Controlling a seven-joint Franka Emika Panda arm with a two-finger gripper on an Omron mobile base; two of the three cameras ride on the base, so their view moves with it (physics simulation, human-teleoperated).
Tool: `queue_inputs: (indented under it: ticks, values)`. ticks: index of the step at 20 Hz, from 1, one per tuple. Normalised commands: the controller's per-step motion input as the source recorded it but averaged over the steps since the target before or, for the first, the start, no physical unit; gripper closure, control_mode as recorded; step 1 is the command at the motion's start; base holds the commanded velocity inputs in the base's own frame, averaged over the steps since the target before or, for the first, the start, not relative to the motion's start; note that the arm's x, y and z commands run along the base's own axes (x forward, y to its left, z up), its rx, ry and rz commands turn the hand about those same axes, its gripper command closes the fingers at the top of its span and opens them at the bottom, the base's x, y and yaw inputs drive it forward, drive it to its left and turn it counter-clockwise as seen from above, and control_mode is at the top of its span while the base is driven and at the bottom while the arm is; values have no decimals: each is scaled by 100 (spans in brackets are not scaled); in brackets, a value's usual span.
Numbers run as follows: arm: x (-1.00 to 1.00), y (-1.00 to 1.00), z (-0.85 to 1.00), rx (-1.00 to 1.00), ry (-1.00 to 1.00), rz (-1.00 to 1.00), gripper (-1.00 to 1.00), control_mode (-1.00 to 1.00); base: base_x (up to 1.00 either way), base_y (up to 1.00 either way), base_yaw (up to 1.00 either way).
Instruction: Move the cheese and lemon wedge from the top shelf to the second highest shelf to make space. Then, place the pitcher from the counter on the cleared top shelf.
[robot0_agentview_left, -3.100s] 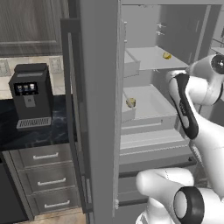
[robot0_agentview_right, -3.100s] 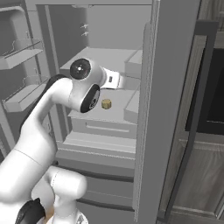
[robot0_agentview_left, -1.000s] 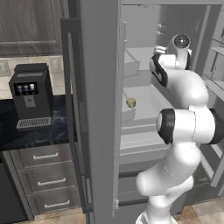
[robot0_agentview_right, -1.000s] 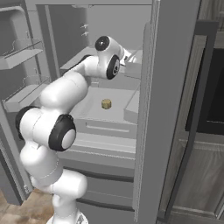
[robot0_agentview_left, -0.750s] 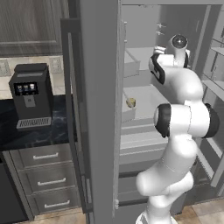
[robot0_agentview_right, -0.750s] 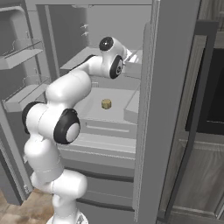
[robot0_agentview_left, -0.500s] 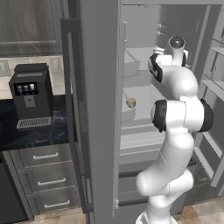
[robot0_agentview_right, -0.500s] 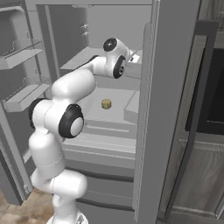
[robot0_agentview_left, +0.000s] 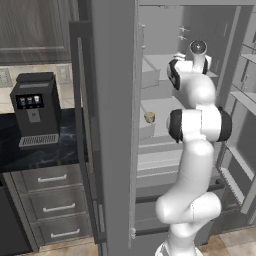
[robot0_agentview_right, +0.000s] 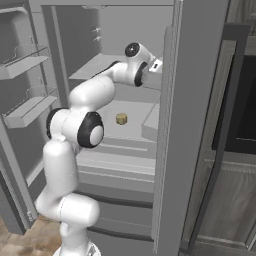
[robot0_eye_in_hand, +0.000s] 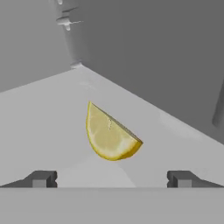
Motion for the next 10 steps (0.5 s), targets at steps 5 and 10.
queue_inputs:
  ticks: [5,10]
  values:
    - [39,-16,0,0,0,0,-100,-100,0,0,0]
    - [27,-11,-6,0,0,0,-100,-100,0,0,0]
